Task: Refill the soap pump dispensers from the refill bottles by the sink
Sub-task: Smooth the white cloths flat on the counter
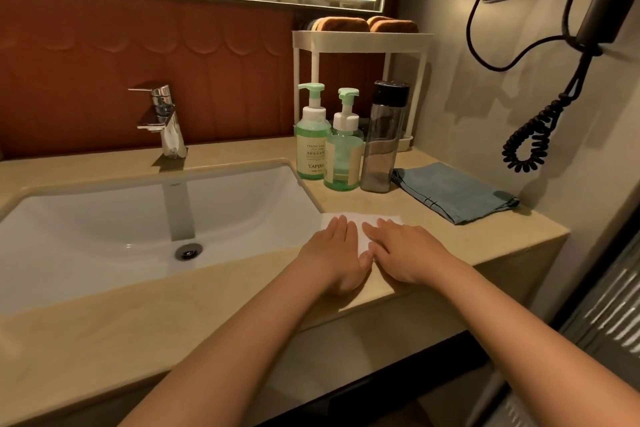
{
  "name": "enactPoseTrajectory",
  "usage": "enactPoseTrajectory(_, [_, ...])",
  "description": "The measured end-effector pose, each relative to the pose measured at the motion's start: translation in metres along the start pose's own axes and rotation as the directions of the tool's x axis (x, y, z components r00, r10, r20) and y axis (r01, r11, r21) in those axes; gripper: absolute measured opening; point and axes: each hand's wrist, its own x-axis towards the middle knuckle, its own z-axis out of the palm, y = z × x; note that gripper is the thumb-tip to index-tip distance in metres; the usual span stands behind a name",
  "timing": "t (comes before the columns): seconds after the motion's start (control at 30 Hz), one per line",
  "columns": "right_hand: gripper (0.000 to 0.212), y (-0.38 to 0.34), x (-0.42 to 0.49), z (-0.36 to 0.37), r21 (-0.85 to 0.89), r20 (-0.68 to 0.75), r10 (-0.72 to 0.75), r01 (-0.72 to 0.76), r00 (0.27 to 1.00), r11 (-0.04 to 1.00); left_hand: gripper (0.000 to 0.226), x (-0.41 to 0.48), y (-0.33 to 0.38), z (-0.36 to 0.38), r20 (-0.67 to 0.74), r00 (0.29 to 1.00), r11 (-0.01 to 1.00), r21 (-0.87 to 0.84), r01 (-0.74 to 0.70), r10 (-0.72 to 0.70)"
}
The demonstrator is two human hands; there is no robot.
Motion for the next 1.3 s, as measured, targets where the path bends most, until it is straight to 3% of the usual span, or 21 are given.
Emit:
enactPoseTrajectory(0.27, [0.049,-0.057,-0.045,0.006,0.034,0.005,-0.128,0.128,0.992,0.991,0.064,-0.089,-0.027,0.016,-0.017,1.0,0.999,-0.033,0.003,-0.004])
enactPoseTrajectory(0.6, [0.048,-0.188,-0.035,0.008,0.031,-0.044,-0.36,0.361,0.932,0.932,0.062,-0.184,-0.126,0.031,-0.052,0.972,0.972,-0.061,0.228,-0.231])
enactPoseTrajectory(0.83, [0.047,-0.284,-0.015,0.004,0.011,-0.02,-0.519,0.519,0.855,0.855,0.061,-0.24,-0.195,0.034,-0.055,0.91,0.911,-0.075,0.407,-0.411])
enactPoseTrajectory(1.07, [0.049,-0.392,-0.013,0.003,0.009,-0.021,-0.657,0.658,0.753,0.753,0.059,-0.311,-0.269,0.043,-0.063,0.805,0.805,-0.135,0.578,-0.589])
enactPoseTrajectory(1.3, [0.05,-0.465,-0.028,0.011,0.003,0.0,-0.768,0.768,0.641,0.641,0.059,-0.38,-0.297,0.054,-0.062,0.718,0.718,-0.141,0.681,-0.693])
